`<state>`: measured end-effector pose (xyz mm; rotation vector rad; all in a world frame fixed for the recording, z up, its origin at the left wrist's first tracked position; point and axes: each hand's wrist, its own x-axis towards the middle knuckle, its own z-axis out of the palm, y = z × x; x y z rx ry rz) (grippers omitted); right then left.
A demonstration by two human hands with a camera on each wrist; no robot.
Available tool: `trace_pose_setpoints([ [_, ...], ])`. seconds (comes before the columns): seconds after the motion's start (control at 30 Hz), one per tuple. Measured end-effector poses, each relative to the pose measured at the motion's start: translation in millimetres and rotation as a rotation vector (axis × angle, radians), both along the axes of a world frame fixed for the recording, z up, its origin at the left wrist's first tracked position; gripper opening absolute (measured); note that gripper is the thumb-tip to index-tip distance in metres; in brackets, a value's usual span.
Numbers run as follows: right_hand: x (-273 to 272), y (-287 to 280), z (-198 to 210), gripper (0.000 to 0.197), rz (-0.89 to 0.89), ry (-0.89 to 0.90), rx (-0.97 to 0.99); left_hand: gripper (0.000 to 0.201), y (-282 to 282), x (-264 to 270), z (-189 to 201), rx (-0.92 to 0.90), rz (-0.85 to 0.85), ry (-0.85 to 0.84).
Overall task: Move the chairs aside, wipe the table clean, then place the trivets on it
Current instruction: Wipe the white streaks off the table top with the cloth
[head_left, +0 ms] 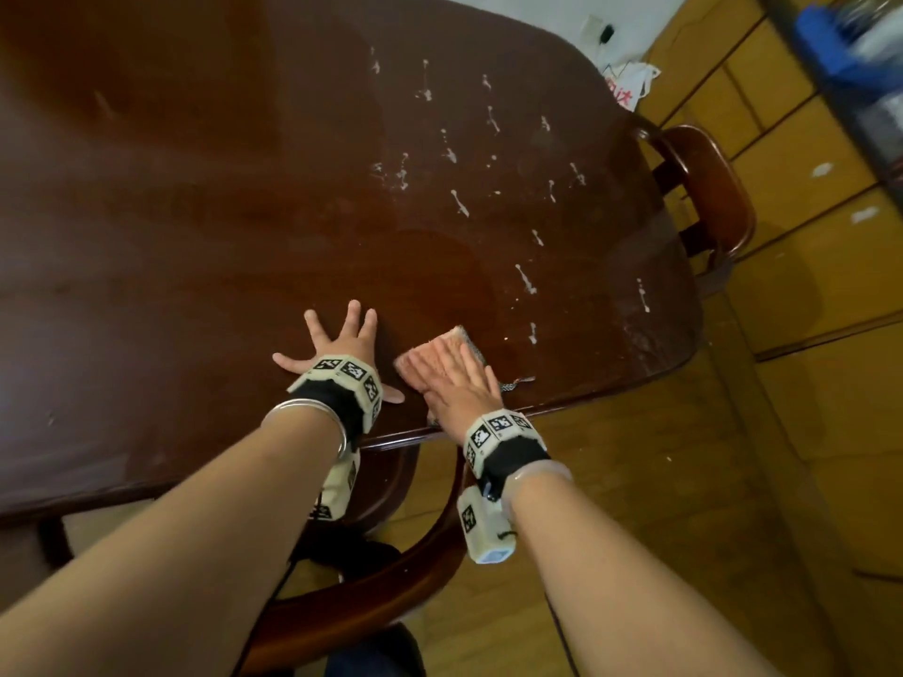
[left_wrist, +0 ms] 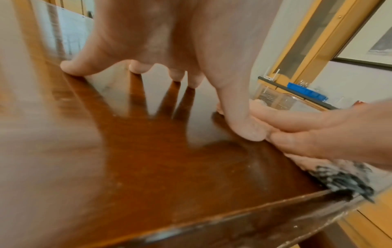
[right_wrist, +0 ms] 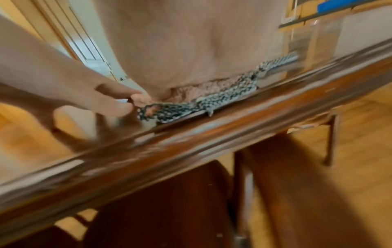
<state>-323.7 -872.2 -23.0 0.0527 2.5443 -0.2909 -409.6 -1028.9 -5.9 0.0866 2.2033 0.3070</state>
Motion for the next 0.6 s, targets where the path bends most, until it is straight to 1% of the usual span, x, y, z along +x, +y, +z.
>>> trace_pose_setpoints([
  [0.03, 6, 19, 1, 0.06, -0.025, -0.002, 0.012, 0.13, 2, 0, 0, -0.002, 0.011, 0.0],
  [0.1, 8, 50, 5, 0.06, -0.146, -0.024, 0.033, 0.131, 1, 1, -2, -0.015, 0.002, 0.012],
  [0.13, 3, 57, 7, 0.057, -0.228, -0.049, 0.039, 0.131, 0, 2, -3, -0.021, -0.001, 0.02],
  [0.2, -11, 51, 9, 0.056, -0.356, -0.078, 0.042, 0.13, 1, 3, -2, -0.03, 0.002, 0.032],
  [0.23, -17, 40, 9, 0.058, -0.367, -0.079, 0.04, 0.13, 3, 4, -1, -0.033, 0.003, 0.034],
  [0.27, -20, 26, 9, 0.062, -0.33, -0.071, 0.039, 0.13, 5, 4, -1, -0.035, 0.007, 0.036],
  [0.33, -13, 6, 3, 0.067, -0.154, -0.035, 0.031, 0.13, 6, 4, -2, -0.043, 0.016, 0.04],
  [0.4, 2, 11, -1, 0.063, -0.038, 0.025, 0.011, 0.129, 7, 4, -2, -0.053, 0.002, 0.061],
  [0.43, 8, 22, -3, 0.062, -0.027, 0.053, 0.007, 0.126, 6, 3, -2, -0.054, -0.005, 0.07],
  [0.47, 12, 34, -2, 0.061, -0.053, 0.062, 0.005, 0.123, 4, 2, -1, -0.053, -0.009, 0.073],
  [0.53, 9, 57, -1, 0.061, -0.177, 0.02, 0.025, 0.118, 0, -2, 0, -0.045, -0.01, 0.071],
  [0.6, -14, 67, 0, 0.059, -0.327, -0.051, 0.038, 0.116, -4, -10, -1, -0.046, 0.0, 0.069],
])
